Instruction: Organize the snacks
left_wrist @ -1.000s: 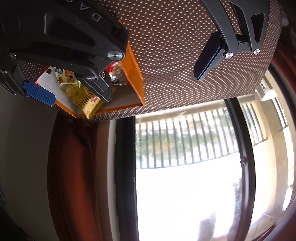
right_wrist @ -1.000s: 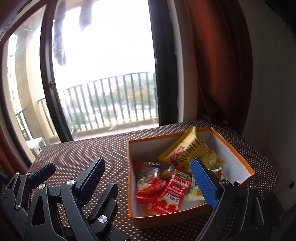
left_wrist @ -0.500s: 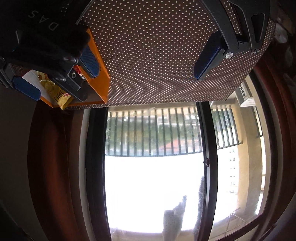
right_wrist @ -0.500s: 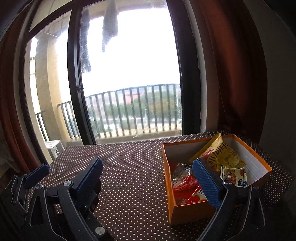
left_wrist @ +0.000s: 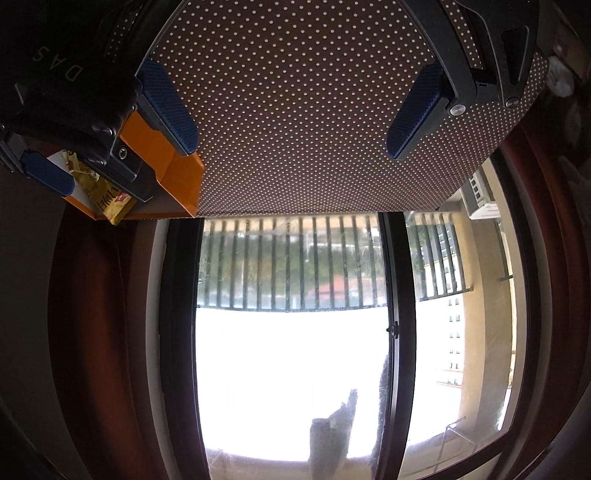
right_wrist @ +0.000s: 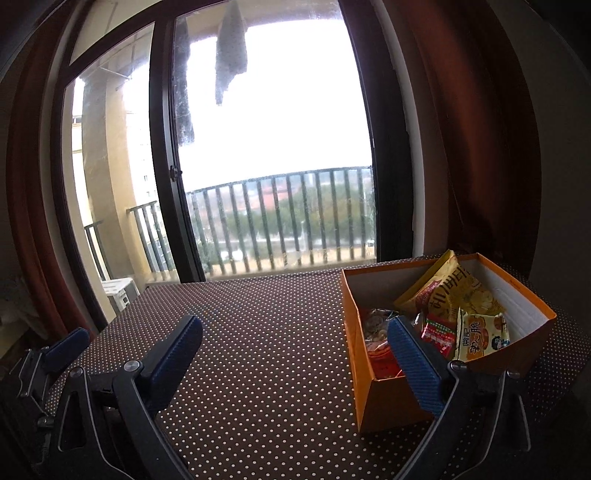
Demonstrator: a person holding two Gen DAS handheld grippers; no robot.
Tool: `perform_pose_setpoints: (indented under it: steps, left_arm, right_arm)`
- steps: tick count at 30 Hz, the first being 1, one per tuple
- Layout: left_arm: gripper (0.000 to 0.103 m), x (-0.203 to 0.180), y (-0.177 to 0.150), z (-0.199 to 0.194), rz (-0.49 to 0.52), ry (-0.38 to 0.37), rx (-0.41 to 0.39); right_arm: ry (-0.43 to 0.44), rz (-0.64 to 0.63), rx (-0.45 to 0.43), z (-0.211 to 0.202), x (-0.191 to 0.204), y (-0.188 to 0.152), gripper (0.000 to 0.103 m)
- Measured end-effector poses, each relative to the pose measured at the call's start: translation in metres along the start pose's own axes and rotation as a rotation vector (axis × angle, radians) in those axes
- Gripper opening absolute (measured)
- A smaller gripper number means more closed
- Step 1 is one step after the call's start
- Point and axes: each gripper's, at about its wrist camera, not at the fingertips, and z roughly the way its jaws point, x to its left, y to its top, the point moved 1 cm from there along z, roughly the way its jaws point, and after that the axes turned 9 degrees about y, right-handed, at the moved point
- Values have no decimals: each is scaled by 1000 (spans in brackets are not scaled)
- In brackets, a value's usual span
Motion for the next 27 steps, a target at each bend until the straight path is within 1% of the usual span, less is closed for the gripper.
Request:
perform_pose_setpoints:
  steps: [6, 15, 18, 21, 27]
  left_arm:
    - [102, 4, 1, 1, -28, 4, 1]
    - [103, 7, 1, 4, -32, 19, 2]
    - [102, 7, 1, 3, -30, 31, -8]
    - [102, 7, 1, 4, -30, 23, -3]
    - [102, 3, 2, 3, -10, 20, 2]
  right_arm:
    - [-18, 0, -14, -4, -1, 2, 101]
    - [-42, 13, -20, -8, -8, 2, 101]
    - [-53, 9, -28, -11, -10, 3, 101]
    - [-58, 3, -31, -13, -12, 2, 101]
    - [-46, 2, -14, -12, -13, 2, 101]
